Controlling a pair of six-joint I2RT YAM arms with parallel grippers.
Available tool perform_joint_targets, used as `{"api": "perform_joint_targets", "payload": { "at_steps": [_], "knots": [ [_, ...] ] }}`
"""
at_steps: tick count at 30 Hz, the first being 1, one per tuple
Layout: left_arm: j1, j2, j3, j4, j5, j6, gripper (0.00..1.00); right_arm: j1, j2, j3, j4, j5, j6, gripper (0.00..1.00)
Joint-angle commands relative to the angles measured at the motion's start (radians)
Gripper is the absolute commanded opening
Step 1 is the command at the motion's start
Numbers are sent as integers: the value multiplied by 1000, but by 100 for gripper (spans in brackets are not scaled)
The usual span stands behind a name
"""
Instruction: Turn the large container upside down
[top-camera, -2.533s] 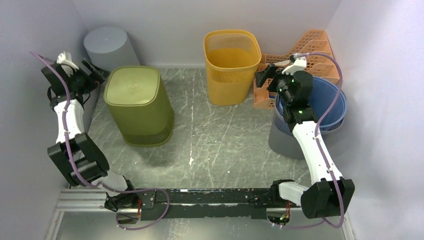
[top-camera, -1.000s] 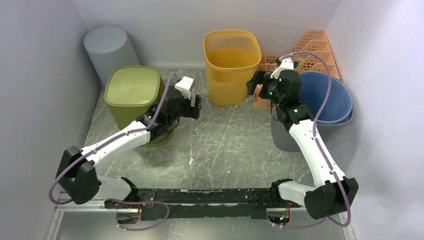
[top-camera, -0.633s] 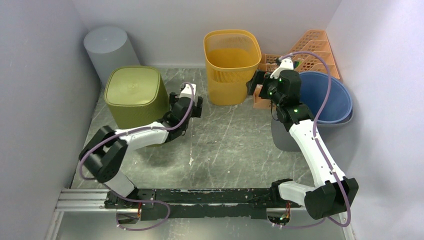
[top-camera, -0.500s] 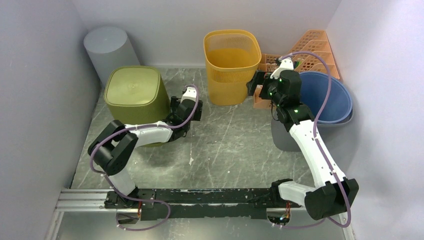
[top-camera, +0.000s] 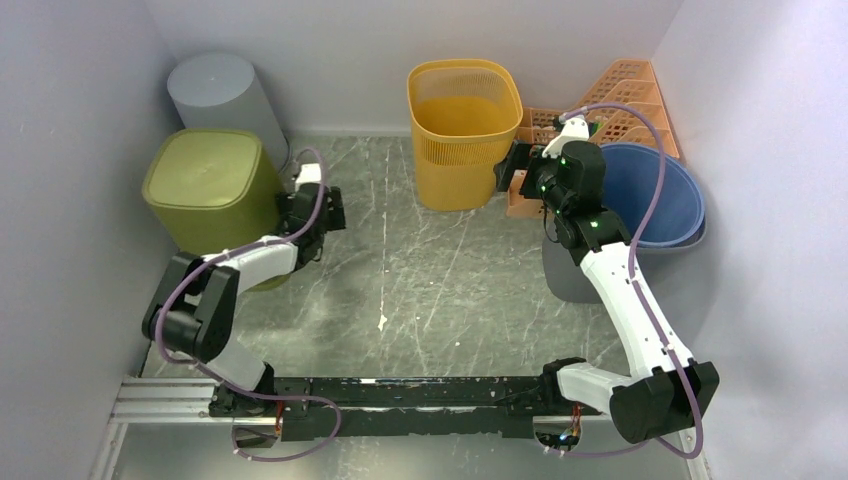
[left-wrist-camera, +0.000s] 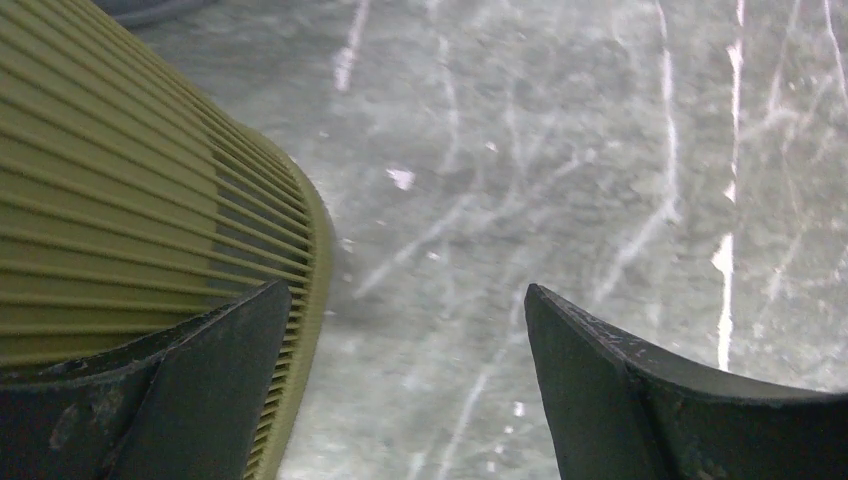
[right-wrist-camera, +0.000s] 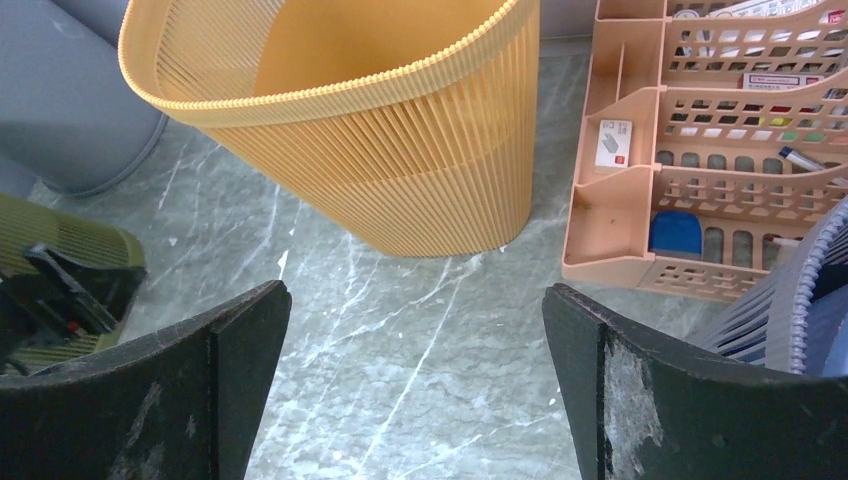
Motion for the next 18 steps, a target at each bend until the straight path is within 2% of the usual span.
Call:
{"api": "perform_joint_targets", "payload": {
  "at_steps": [1,7,12,18],
  "knots": [
    [100,-90,-26,-7,91,50,99,1,6,-8,24,-12,9,100],
    [158,-93,-22,-12,60,123,99,1,11,5,15,-12,3,100],
    [189,-78,-12,-22,96,104,99,1,7,5,3,-2,-12,100],
    [202,-61,-4,-59,46,90,99,1,12,8,3,-14,-13,100]
  ]
}}
